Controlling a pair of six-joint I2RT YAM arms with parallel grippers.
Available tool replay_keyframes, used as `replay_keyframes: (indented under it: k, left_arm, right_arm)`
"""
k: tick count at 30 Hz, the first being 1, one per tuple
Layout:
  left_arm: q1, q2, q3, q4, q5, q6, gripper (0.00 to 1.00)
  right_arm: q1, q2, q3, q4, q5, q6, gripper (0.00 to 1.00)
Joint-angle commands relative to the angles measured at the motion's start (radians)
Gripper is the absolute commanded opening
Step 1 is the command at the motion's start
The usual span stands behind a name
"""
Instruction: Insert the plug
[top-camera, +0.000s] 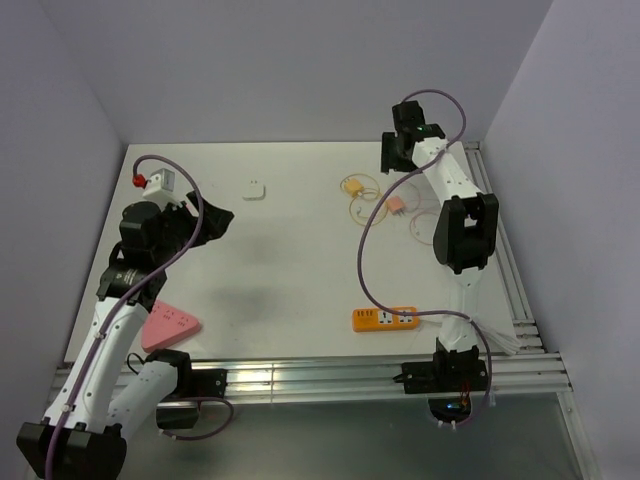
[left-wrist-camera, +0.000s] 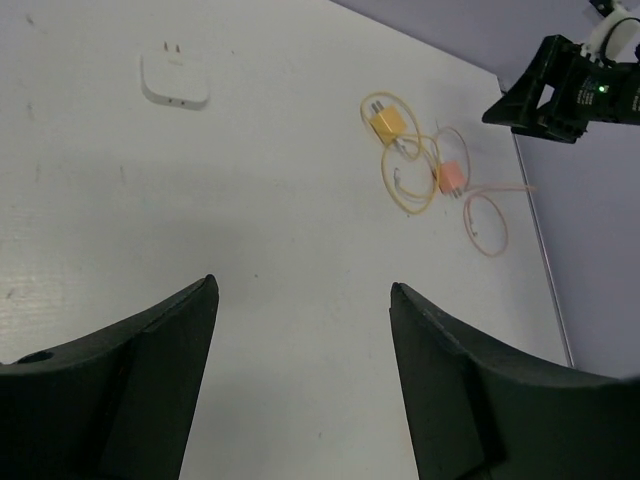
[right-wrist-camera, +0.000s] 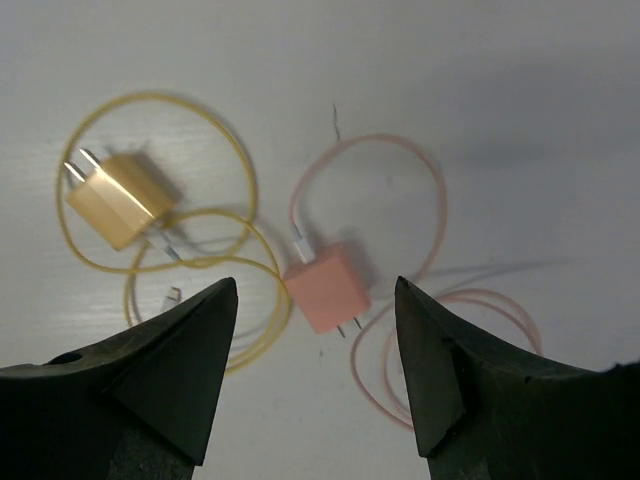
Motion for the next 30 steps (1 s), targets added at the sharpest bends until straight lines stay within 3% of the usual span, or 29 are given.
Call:
replay_keyframes:
  k: [1, 11, 30]
  left_arm:
    - [-0.001, 0.013, 0.030, 0.040, 0.120, 0.008, 0.74]
    - [-0.001, 0.034, -0.019, 0.077, 0.184, -0.045, 0.71]
    - [-0.001, 0.037, -0.031, 0.084, 0.215, -0.061, 0.68]
  right_arm:
    - [-0.025, -0.013, 0.036, -0.121, -0.024, -0.065, 0.71]
    - [-0.050, 0.030, -0.066, -0.115, -0.214, -0.145, 0.68]
    - [-0.050, 0.149, -0.087, -0.083, -0.138, -0.197, 0.57]
